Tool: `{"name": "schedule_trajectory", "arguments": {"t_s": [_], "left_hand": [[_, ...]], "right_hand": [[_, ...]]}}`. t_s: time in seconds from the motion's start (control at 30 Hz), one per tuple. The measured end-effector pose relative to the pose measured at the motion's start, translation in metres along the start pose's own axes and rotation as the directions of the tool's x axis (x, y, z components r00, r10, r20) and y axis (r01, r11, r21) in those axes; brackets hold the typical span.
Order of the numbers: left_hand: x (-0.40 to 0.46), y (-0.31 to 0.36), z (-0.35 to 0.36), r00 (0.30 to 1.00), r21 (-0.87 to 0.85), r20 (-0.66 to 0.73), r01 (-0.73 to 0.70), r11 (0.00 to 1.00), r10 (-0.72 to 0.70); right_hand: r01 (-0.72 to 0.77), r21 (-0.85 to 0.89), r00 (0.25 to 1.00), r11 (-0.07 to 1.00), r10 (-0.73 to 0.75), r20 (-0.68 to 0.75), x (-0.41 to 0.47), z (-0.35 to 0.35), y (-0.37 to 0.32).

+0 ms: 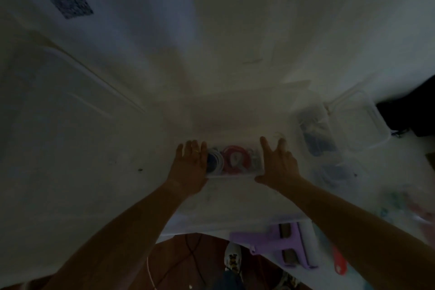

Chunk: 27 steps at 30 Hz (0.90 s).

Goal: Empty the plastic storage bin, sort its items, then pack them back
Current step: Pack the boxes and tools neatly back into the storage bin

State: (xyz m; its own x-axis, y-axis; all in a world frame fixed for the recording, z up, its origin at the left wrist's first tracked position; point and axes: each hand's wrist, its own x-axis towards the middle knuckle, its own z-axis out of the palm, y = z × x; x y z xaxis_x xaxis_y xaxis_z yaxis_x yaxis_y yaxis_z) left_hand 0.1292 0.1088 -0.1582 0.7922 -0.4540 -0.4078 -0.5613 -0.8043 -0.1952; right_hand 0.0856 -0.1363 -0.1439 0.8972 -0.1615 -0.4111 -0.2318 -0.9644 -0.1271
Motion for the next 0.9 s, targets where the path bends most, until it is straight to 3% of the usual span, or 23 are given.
{"name": "schedule_trajectory", "arguments": {"t_s": [0.1, 0.3, 0.43, 0.57, 0.63, 0.7, 0.77, 0.9], "left_hand": [[0.008, -0.003, -0.002, 0.984, 0.018, -0.178, 0.014, 1.000, -0.011], [0.005, -0.009, 0.008, 0.955, 0.028, -0.275, 0.121, 0.992, -0.109], [0.002, -0.006, 0.017, 0.946, 0.016, -0.265, 0.197, 0.980, -0.186], [-0.009, -0.005, 0.005, 0.963, -0.297, -0.117, 0.198, 0.934, -0.241], [-0.021, 0.005, -0.020, 0.950, -0.404, -0.084, 0.242, 0.882, -0.300], [-0.043, 0.023, -0.049, 0.935, -0.406, -0.137, 0.248, 0.879, -0.327], [-0.069, 0.042, -0.068, 0.933, -0.473, -0.208, 0.167, 0.865, -0.293], [-0.110, 0.064, -0.080, 0.988, -0.435, -0.022, 0.130, 0.891, -0.155]], "right_hand": [[-0.076, 0.183, 0.997, 0.980, 0.080, -0.014, 0.014, -0.003, -0.021], [0.128, 0.293, 0.984, 0.947, -0.086, -0.154, 0.044, 0.014, -0.033], [0.175, 0.358, 0.981, 0.917, -0.130, -0.146, 0.052, 0.019, -0.027], [0.136, 0.302, 0.991, 0.944, -0.133, -0.029, 0.034, -0.002, -0.023], [0.150, 0.312, 0.988, 0.938, -0.133, -0.077, 0.009, -0.022, -0.017], [0.172, 0.265, 0.982, 0.949, -0.142, -0.127, -0.027, -0.041, -0.002], [0.163, 0.225, 0.979, 0.961, -0.128, -0.161, -0.066, -0.051, 0.017], [0.084, 0.142, 0.982, 0.986, -0.058, -0.178, -0.119, -0.046, 0.045]]}}
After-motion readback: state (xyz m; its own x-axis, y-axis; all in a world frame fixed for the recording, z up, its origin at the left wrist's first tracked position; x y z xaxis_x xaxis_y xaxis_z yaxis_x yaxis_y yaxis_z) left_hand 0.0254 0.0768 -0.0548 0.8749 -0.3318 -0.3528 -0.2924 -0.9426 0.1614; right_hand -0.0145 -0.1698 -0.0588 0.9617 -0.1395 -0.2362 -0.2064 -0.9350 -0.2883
